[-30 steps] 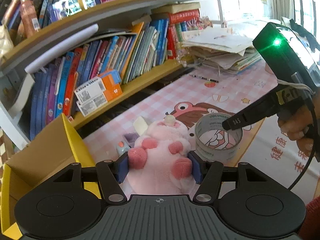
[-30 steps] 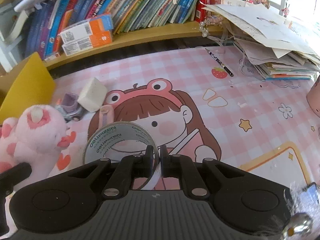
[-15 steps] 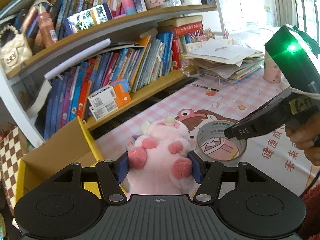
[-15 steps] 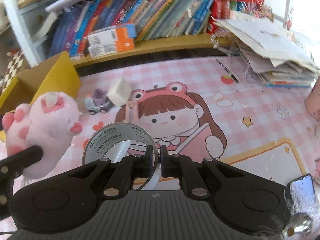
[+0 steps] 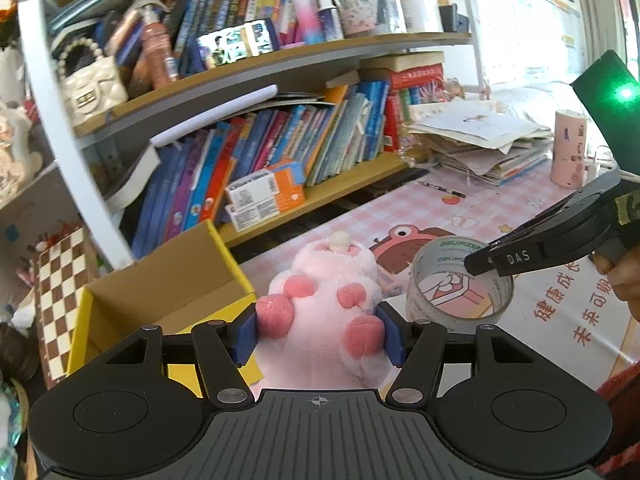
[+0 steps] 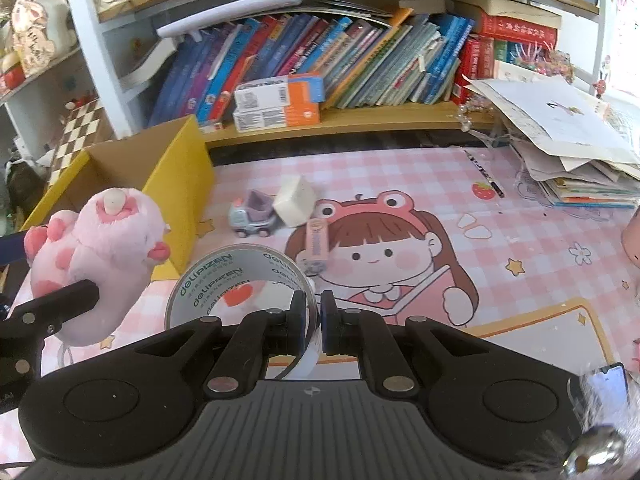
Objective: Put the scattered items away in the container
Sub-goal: 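Lift the pink plush with the left tool while the right tool lifts the tape roll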
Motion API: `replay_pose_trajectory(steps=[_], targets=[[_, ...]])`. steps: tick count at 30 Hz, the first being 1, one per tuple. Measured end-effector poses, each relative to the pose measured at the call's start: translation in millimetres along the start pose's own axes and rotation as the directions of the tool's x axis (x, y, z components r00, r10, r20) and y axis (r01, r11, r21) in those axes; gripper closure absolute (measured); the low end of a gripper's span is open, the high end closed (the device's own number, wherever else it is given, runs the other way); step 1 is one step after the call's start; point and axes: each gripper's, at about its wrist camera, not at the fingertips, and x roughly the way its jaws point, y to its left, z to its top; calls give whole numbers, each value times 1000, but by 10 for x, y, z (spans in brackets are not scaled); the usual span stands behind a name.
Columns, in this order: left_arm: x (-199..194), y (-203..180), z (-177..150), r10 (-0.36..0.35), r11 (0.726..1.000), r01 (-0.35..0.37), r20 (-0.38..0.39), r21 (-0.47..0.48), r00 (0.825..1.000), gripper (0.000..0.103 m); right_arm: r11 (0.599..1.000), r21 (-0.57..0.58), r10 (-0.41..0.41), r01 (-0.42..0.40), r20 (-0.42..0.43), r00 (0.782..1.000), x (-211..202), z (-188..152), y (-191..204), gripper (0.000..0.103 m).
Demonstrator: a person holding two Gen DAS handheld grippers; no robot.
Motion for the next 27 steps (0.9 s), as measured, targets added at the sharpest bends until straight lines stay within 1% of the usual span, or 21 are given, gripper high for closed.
replay_pose_trajectory(steps=[5,12,27], targets=[[-64,52,-37,16,1000,-16,0,-23,1000,43,1000,-23,19,-19,-2,1000,-35,-20,95,96],[-92,84,-57,19,999,-19,3,-38,1000,43,999,-38,32,-32,-9,999,-38,-16,152,96],[-71,325,16,63,994,-61,15,-94,998,43,995,-69,73,-74,-15,997,39,173,261,96]])
